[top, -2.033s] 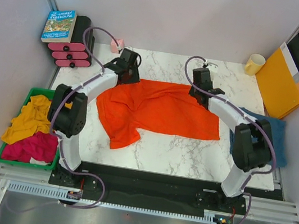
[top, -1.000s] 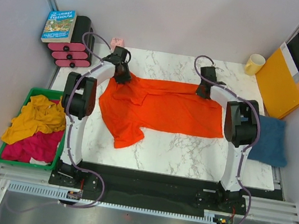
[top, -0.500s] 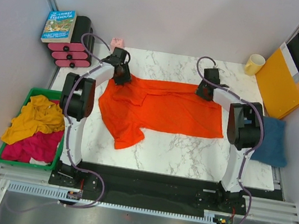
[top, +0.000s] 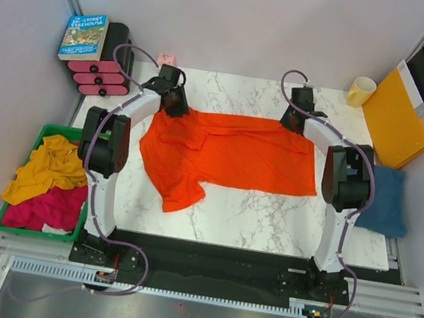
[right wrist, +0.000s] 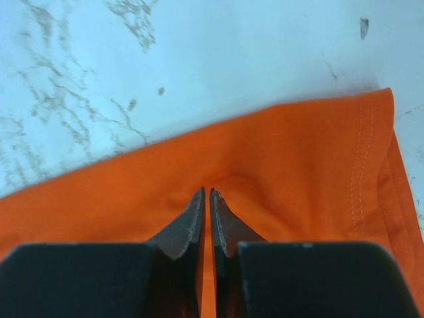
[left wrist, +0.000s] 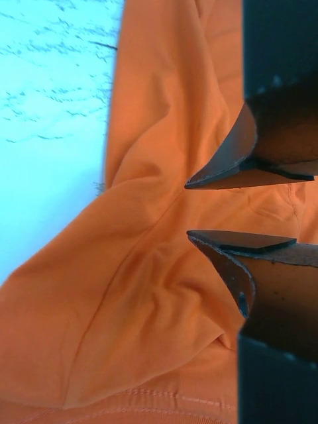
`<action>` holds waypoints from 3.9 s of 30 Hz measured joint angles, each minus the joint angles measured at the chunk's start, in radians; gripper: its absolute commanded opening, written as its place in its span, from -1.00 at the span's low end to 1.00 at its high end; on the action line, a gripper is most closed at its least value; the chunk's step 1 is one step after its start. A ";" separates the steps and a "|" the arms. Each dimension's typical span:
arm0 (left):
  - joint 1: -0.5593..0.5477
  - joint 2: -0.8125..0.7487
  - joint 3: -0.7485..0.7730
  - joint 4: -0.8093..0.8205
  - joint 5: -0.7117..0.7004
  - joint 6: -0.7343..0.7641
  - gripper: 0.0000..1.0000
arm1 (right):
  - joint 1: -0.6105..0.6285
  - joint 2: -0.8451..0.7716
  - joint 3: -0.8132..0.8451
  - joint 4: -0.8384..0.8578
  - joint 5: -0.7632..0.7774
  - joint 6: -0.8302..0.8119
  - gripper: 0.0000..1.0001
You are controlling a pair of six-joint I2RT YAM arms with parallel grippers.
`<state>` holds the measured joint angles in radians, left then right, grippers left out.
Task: Fold and stack the t-shirts
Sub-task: Fold the flattened tshirt in 1/3 of the way, then grap the side of the flattened tshirt closest away from the robot with both arms
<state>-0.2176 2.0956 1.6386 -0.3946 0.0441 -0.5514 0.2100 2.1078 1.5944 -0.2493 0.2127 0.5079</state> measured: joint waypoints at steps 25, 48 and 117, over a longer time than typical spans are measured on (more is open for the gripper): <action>0.036 0.212 0.204 -0.151 0.085 -0.051 -0.30 | -0.089 0.182 0.172 -0.107 -0.043 0.100 -0.61; 0.064 0.103 0.111 -0.151 0.055 -0.057 -0.10 | -0.113 0.150 0.154 -0.064 -0.123 0.100 0.07; -0.459 -1.034 -1.123 -0.129 -0.228 -0.351 -0.96 | 0.297 -0.856 -0.811 -0.109 0.144 0.054 -0.03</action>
<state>-0.6765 1.0618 0.5156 -0.5232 -0.1837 -0.9028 0.5068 1.2522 0.7830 -0.3584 0.3565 0.5617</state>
